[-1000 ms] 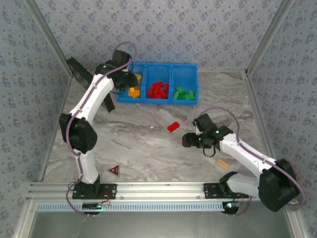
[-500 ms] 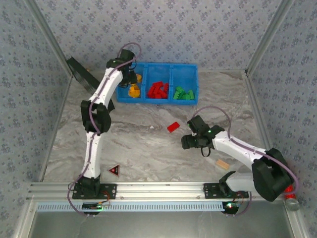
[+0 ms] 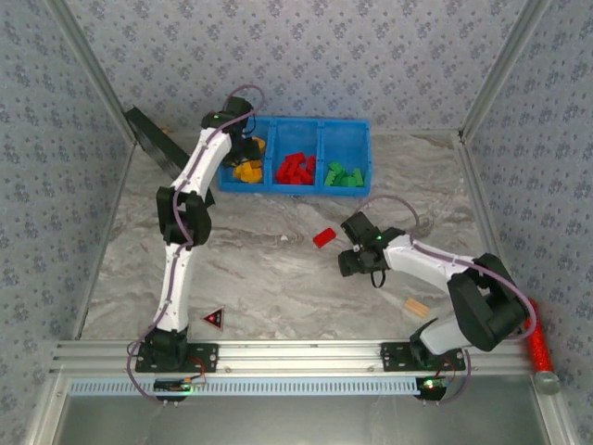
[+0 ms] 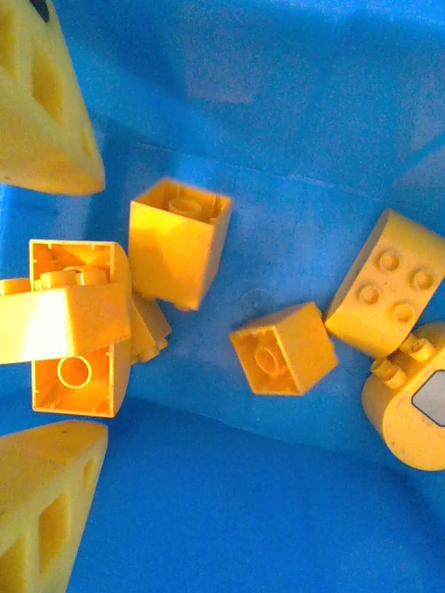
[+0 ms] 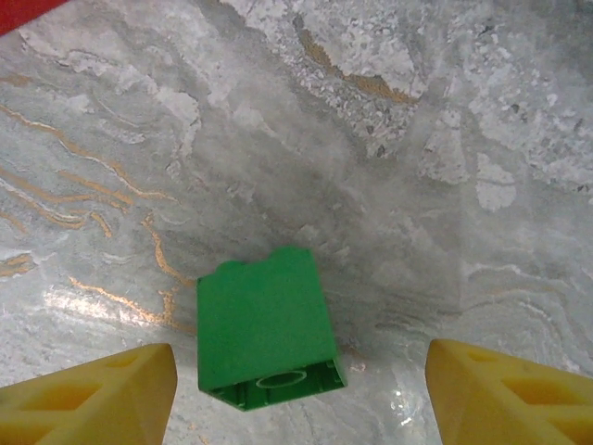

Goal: Sort the legos into containers by color
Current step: Place the lego in the container, then pick up the lego from the center of the table, then place the lego in the container.

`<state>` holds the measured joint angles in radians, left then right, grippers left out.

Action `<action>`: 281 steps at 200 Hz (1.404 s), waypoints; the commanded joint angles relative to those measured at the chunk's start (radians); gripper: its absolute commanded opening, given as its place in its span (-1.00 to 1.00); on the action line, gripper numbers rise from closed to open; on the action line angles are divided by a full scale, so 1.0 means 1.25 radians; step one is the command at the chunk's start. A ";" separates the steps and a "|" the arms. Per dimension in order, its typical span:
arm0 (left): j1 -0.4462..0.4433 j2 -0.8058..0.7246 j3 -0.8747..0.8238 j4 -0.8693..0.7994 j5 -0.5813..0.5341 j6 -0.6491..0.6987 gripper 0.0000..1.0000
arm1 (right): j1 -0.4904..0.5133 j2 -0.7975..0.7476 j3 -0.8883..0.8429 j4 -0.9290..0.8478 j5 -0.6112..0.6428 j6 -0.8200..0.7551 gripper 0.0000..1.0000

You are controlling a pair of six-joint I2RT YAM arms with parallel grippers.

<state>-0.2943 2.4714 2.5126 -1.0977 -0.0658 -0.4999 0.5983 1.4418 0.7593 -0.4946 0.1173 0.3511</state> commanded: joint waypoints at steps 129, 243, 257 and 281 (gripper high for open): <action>-0.004 -0.354 -0.146 -0.013 -0.013 0.244 0.51 | -0.069 -0.009 0.078 0.010 -0.104 -0.011 -0.48; -0.009 -0.895 -0.995 0.430 -0.101 0.465 0.75 | -0.240 0.283 0.764 -0.245 -0.202 -0.192 -0.47; -0.010 -0.912 -1.040 0.451 -0.040 0.464 0.75 | -0.226 0.344 0.828 -0.251 -0.177 -0.207 -0.46; -0.016 -0.919 -1.088 0.480 0.061 0.435 0.75 | -0.200 0.451 0.925 -0.251 -0.124 -0.218 -0.46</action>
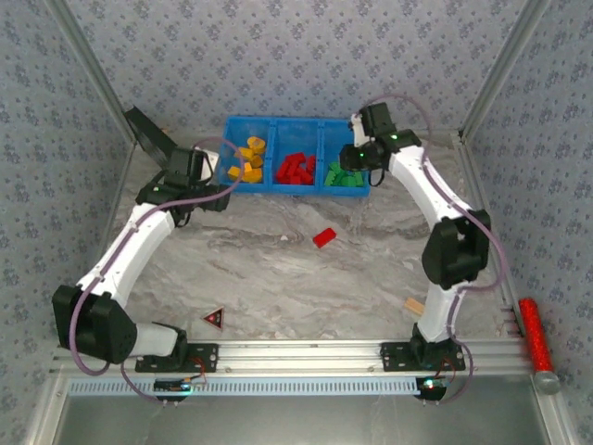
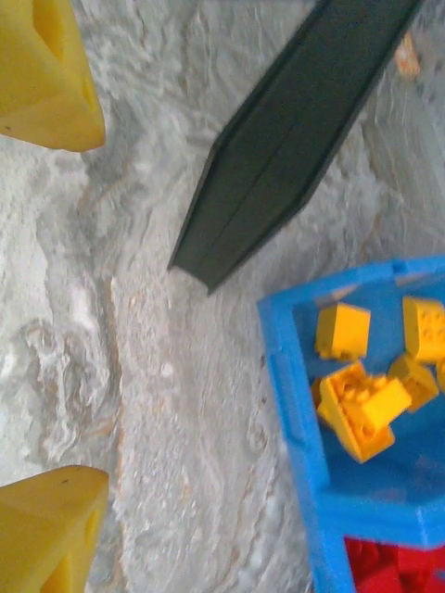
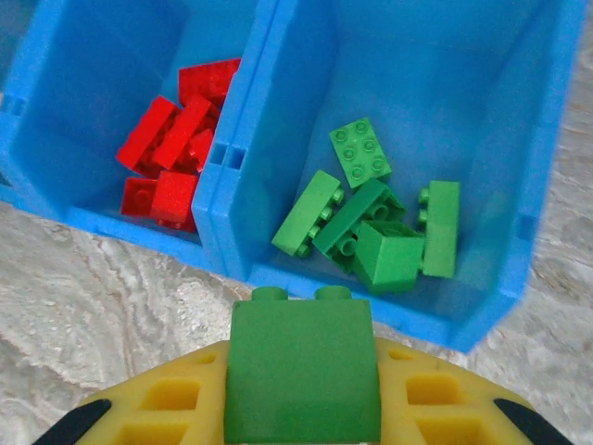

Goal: Sort the legos into containers by color
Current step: Place the lego in the container.

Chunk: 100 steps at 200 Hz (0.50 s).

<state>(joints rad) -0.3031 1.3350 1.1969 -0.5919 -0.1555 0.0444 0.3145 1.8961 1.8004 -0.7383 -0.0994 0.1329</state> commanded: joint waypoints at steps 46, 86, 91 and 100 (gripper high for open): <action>-0.069 -0.003 -0.047 0.081 0.177 -0.029 0.75 | 0.046 0.204 0.145 -0.023 0.131 -0.010 -0.47; -0.131 0.020 -0.023 0.054 0.181 -0.048 0.75 | 0.047 0.262 0.161 -0.027 0.177 0.011 -0.45; -0.141 0.024 -0.024 0.058 0.179 -0.051 0.75 | 0.045 0.276 0.180 -0.049 0.179 0.017 -0.45; -0.160 0.032 -0.028 0.072 0.174 -0.060 0.75 | 0.046 0.296 0.207 -0.076 0.180 0.018 -0.41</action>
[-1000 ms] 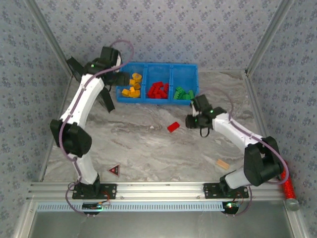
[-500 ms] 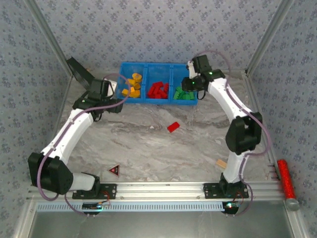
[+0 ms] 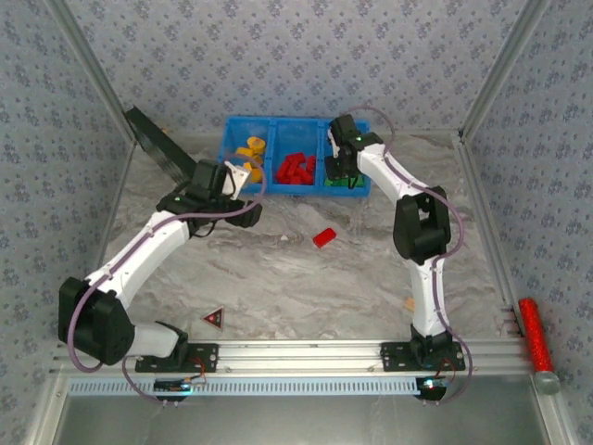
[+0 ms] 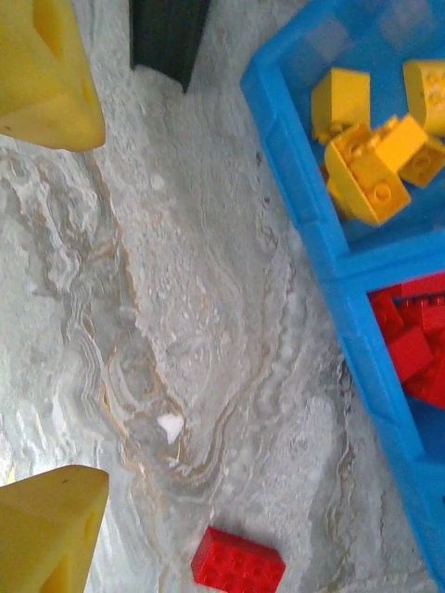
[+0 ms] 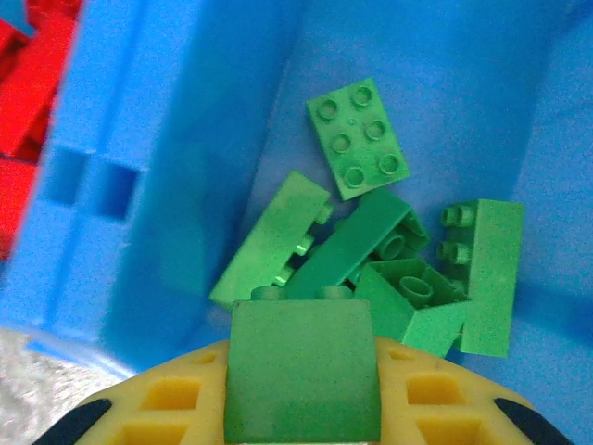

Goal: Sort the legos into containers by color
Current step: Place the lego in the container, then pick up the lego from the center of the table.

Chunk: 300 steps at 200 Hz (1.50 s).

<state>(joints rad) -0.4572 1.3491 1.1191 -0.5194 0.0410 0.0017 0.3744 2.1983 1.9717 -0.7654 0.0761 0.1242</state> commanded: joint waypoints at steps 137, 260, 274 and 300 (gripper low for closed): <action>-0.325 0.430 0.285 0.056 0.015 -0.017 0.75 | -0.028 -0.095 0.030 -0.035 -0.037 -0.025 0.43; -0.344 0.676 0.466 -0.030 0.013 0.010 0.62 | -0.185 -0.472 -0.296 0.000 -0.096 0.052 0.60; -0.344 0.684 0.466 -0.029 0.007 -0.002 0.58 | -0.206 -0.498 -0.306 -0.017 -0.101 0.061 0.61; -0.344 0.701 0.468 -0.040 0.008 -0.025 0.51 | -0.220 -0.541 -0.325 -0.037 -0.089 0.059 0.62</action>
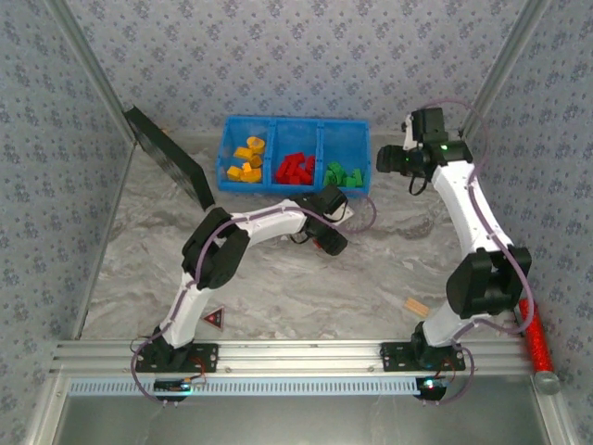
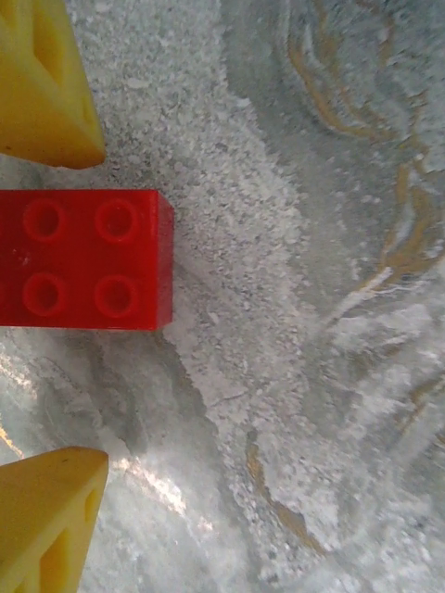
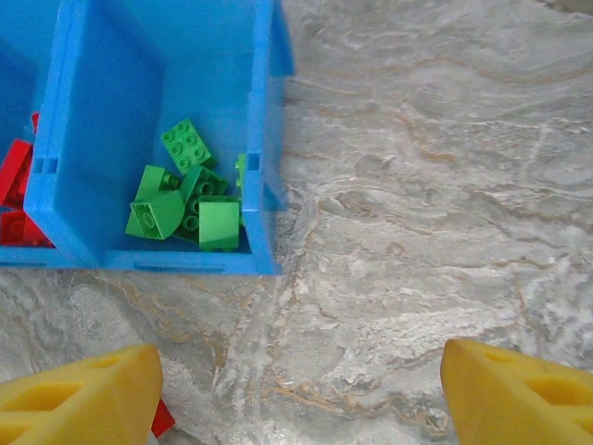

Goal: Sort the legos into containers by color
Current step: Pick up the lego from the center of the table, then place the lego in the container.

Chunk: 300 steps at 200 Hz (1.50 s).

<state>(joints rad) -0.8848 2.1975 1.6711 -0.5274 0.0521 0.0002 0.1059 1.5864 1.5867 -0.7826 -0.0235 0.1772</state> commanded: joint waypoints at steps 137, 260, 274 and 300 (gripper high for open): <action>0.109 -0.124 0.124 -0.242 -0.066 -0.120 -0.25 | -0.085 -0.160 -0.198 0.012 -0.056 0.004 0.66; 0.313 0.212 0.765 -0.290 0.066 -0.234 -0.27 | -0.071 -0.118 -0.344 0.121 -0.161 0.006 0.66; 0.313 0.239 0.791 -0.277 0.066 -0.239 -0.27 | -0.066 -0.117 -0.354 0.121 -0.171 0.002 0.68; 0.314 0.280 0.817 -0.258 0.066 -0.254 -0.26 | -0.061 -0.117 -0.370 0.074 -0.172 -0.032 0.68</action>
<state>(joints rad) -0.4908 2.5389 2.6144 -0.8700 0.1093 -0.2829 0.0216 1.4307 1.1496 -0.6392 -0.2161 0.1848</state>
